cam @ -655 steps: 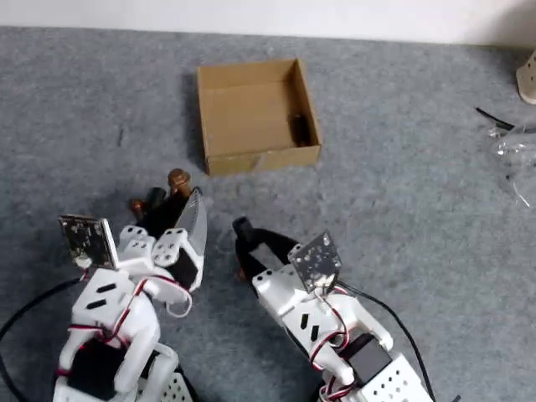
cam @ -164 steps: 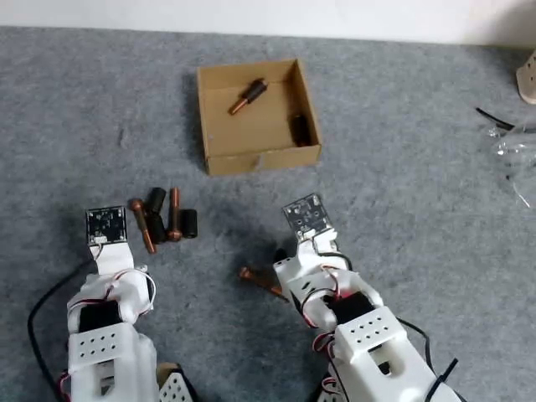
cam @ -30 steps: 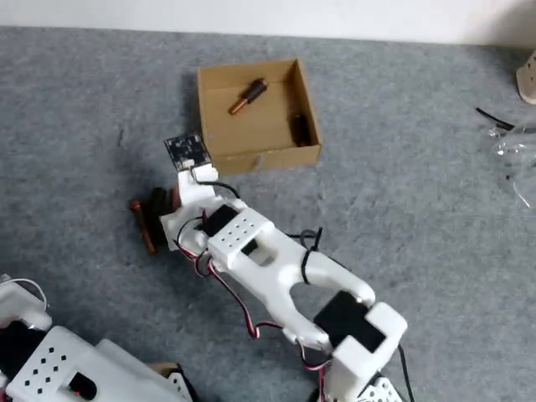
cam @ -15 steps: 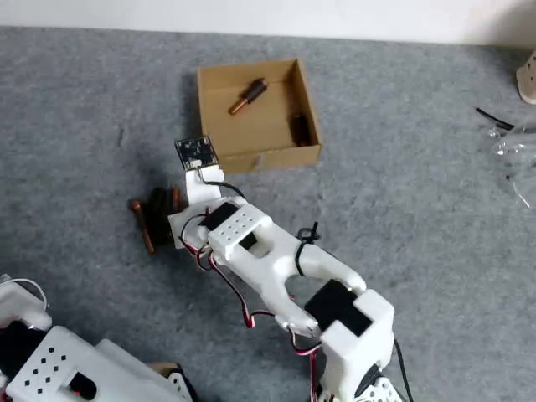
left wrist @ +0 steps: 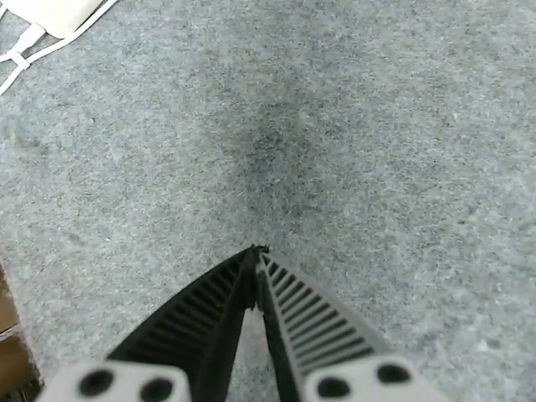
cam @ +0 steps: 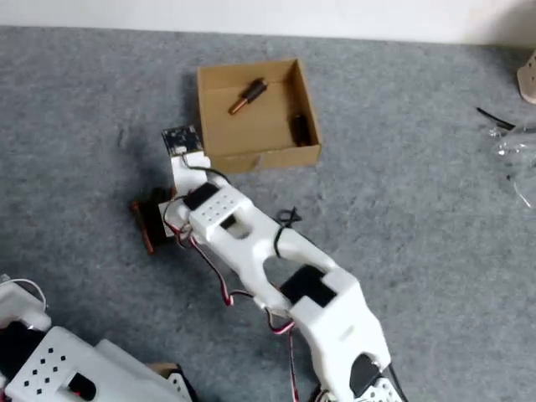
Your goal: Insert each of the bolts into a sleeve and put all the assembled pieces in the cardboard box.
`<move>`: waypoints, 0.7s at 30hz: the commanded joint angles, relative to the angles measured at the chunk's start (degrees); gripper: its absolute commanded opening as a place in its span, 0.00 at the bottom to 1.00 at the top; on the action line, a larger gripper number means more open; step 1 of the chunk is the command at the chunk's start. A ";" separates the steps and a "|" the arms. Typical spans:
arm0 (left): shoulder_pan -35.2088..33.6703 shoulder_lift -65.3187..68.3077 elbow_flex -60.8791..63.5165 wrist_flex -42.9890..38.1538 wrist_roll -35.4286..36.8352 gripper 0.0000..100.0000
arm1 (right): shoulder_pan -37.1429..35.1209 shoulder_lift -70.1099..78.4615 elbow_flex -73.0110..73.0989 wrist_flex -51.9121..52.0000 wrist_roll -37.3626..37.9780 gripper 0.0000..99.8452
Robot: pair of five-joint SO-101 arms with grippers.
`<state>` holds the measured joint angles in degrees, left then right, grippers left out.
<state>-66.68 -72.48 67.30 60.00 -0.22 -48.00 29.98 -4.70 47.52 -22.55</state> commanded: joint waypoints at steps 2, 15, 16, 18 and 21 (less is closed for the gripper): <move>-0.40 -1.01 -0.13 -0.79 0.26 0.01 | 0.48 -0.04 -3.82 5.32 -2.37 0.25; -0.40 -1.01 0.57 -1.14 0.18 0.01 | 0.40 -0.13 -4.09 11.03 -8.62 0.17; -0.40 -1.01 0.57 -1.14 0.18 0.01 | 0.40 -0.13 -4.09 11.03 -8.62 0.11; -0.40 -1.01 0.57 -1.14 0.18 0.01 | 0.40 0.04 -4.09 10.86 -8.62 0.00; -0.40 -1.01 0.57 -1.14 0.18 0.01 | 0.40 0.13 -4.09 10.77 -8.62 0.02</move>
<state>-66.68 -72.48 68.35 59.91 -0.22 -47.47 30.42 -7.52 57.98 -30.29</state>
